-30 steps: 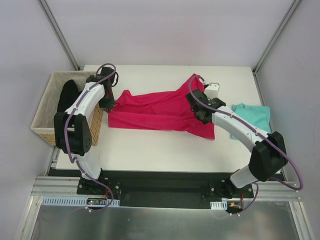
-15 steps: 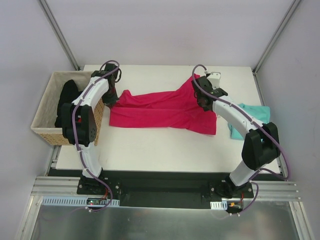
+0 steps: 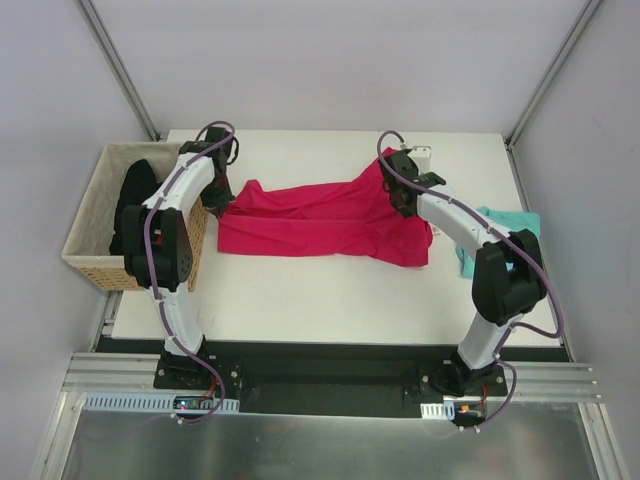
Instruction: Fold and stack the t-shirts
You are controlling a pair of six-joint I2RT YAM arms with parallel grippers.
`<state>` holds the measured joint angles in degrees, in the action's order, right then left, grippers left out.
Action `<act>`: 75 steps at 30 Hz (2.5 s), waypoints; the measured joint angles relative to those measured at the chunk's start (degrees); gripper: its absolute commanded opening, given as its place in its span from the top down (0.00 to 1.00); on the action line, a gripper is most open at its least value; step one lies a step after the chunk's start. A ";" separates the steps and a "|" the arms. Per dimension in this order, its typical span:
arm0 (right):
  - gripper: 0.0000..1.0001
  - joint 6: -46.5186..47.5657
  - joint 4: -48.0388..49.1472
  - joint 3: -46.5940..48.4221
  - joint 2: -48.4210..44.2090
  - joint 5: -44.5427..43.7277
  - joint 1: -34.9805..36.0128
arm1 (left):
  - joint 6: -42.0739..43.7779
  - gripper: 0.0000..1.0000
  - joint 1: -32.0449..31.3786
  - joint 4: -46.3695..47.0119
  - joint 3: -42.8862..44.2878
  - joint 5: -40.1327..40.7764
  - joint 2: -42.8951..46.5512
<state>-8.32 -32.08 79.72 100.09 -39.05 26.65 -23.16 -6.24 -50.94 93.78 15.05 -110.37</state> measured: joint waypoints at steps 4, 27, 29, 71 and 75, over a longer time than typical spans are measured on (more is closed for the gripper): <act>0.99 0.07 0.07 0.20 1.51 1.16 -0.42 | 0.00 1.00 0.35 -0.02 0.07 0.00 -0.11; 0.99 5.42 0.22 10.71 10.23 5.57 -6.21 | 0.00 1.00 0.37 -0.35 7.45 -1.07 -6.73; 0.99 5.86 0.13 12.02 11.41 5.99 -6.34 | 0.00 1.00 0.48 -0.42 8.20 -1.11 -7.34; 0.59 7.28 -1.90 16.44 14.23 7.34 -6.69 | 0.92 0.13 0.98 -0.33 9.40 -3.04 -9.46; 0.83 6.91 -1.57 14.08 9.57 6.54 -6.14 | 0.92 0.14 0.98 -0.31 6.86 -3.17 -7.39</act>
<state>-1.41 -33.65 93.80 109.67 -32.51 20.51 -22.24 -5.26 -51.24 100.64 11.88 -117.75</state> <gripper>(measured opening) 0.329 0.864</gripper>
